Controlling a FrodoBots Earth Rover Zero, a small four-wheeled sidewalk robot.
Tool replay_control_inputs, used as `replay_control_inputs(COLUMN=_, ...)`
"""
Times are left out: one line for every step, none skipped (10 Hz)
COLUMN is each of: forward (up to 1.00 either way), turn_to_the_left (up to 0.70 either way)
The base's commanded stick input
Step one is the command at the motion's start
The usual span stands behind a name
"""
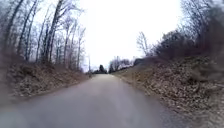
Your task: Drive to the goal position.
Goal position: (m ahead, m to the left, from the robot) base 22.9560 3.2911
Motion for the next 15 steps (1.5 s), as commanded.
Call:
replay_control_inputs(forward=0.85, turn_to_the_left=0.02)
replay_control_inputs(forward=0.88, turn_to_the_left=0.02)
replay_control_inputs(forward=1.00, turn_to_the_left=0.02)
replay_control_inputs(forward=1.00, turn_to_the_left=0.02)
replay_control_inputs(forward=1.00, turn_to_the_left=0.02)
replay_control_inputs(forward=1.00, turn_to_the_left=0.02)
replay_control_inputs(forward=1.00, turn_to_the_left=0.02)
replay_control_inputs(forward=1.00, turn_to_the_left=0.02)
replay_control_inputs(forward=1.00, turn_to_the_left=0.02)
replay_control_inputs(forward=1.00, turn_to_the_left=0.02)
replay_control_inputs(forward=1.00, turn_to_the_left=0.02)
replay_control_inputs(forward=1.00, turn_to_the_left=0.02)
replay_control_inputs(forward=1.00, turn_to_the_left=0.02)
replay_control_inputs(forward=1.00, turn_to_the_left=0.02)
replay_control_inputs(forward=1.00, turn_to_the_left=0.02)
